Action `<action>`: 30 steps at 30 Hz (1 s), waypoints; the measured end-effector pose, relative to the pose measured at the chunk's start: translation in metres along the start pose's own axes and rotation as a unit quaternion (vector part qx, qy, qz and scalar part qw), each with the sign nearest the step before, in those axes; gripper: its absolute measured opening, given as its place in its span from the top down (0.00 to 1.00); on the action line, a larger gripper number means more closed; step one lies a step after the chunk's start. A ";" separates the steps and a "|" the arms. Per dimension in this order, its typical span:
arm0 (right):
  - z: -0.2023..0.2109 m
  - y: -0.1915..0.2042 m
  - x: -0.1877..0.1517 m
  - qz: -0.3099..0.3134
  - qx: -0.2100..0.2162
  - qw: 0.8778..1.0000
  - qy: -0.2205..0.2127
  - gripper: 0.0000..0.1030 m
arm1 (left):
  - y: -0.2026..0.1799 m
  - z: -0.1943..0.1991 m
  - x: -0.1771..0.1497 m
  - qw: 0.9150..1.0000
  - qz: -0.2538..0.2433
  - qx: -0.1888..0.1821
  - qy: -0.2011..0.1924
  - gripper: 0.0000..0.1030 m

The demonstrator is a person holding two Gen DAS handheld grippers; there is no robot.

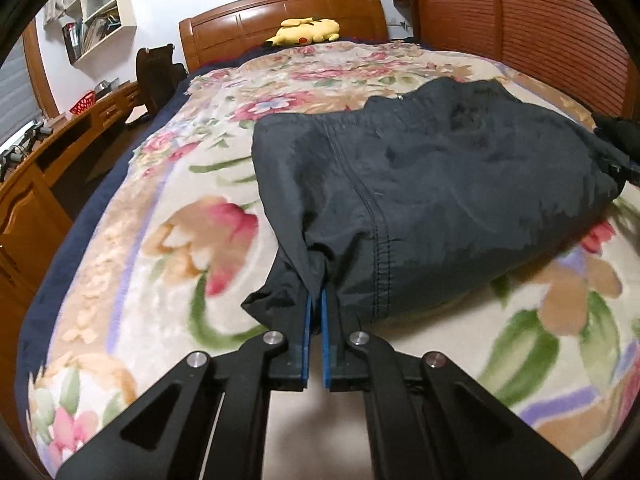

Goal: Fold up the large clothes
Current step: 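Close both tools on the folded jacket edge and pull it straight, then open both tools to release the jacket edge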

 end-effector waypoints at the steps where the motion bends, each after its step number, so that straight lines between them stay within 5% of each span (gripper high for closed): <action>1: 0.004 0.004 -0.001 0.006 0.004 1.000 0.002 0.91 | 0.001 0.004 0.000 1.000 -0.001 0.003 -0.002 1.00; 7: 0.034 0.018 -0.013 0.049 0.012 0.999 0.000 0.91 | -0.006 0.046 -0.013 1.000 -0.005 0.007 -0.028 1.00; 14: 0.067 0.012 -0.036 0.061 0.030 0.998 -0.001 0.91 | -0.032 0.095 -0.064 0.999 -0.025 -0.006 -0.033 1.00; 21: 0.106 0.021 -0.063 0.083 0.040 0.996 -0.001 0.91 | -0.038 0.140 -0.100 0.998 0.008 -0.025 -0.055 1.00; 30: 0.145 0.035 -0.094 0.085 0.028 0.996 -0.002 0.89 | -0.044 0.161 -0.121 0.998 0.004 -0.020 -0.052 0.96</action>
Point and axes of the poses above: each gripper's, at about its wrist camera, not at the fingertips, and z roughly against the way its jaws point, y to its left, x to its top, the point moved 9 cm from there along -z, roughly the way its jaws point, and after that the axes turned 1 degree about x, right-handed, at the moved point
